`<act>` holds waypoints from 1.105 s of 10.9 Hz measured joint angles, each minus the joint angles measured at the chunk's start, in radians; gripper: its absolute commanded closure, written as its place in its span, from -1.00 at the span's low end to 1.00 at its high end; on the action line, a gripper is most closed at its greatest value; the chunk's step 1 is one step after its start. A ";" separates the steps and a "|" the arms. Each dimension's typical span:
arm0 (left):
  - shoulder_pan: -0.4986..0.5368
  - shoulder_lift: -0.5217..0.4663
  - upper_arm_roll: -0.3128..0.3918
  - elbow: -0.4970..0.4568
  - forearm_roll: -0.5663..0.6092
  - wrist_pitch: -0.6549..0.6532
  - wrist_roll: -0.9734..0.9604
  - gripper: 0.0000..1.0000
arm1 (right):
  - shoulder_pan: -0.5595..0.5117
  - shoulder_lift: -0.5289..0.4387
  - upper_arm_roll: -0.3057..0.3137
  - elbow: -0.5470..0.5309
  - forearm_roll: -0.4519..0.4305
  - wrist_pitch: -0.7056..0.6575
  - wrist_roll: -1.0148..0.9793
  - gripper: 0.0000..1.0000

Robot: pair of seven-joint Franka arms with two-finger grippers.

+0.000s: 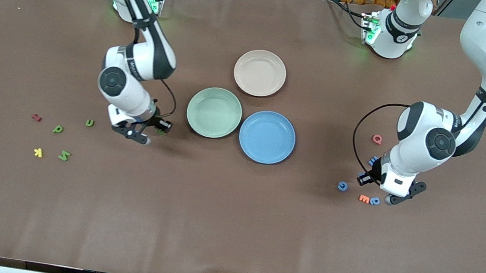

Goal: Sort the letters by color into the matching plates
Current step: 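Drop the B on the green plate while the left gripper drops X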

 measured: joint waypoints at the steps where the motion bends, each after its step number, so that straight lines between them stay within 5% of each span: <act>1: -0.010 -0.001 -0.009 0.009 0.000 -0.010 -0.008 1.00 | 0.043 0.000 0.000 0.000 0.000 -0.003 0.041 0.46; 9: -0.176 0.000 -0.020 0.049 0.000 -0.022 -0.197 1.00 | 0.190 0.000 0.043 -0.001 0.000 -0.034 0.235 0.39; 10: -0.193 0.002 -0.020 0.049 0.000 -0.026 -0.219 1.00 | 0.192 0.000 0.044 -0.001 0.000 -0.034 0.237 0.15; 11: -0.215 0.005 -0.020 0.049 0.000 -0.027 -0.246 1.00 | 0.193 0.000 0.044 -0.002 0.000 -0.035 0.247 -0.99; 12: -0.238 0.006 -0.020 0.049 0.000 -0.030 -0.262 1.00 | 0.194 0.001 0.045 -0.003 0.000 -0.035 0.253 -1.00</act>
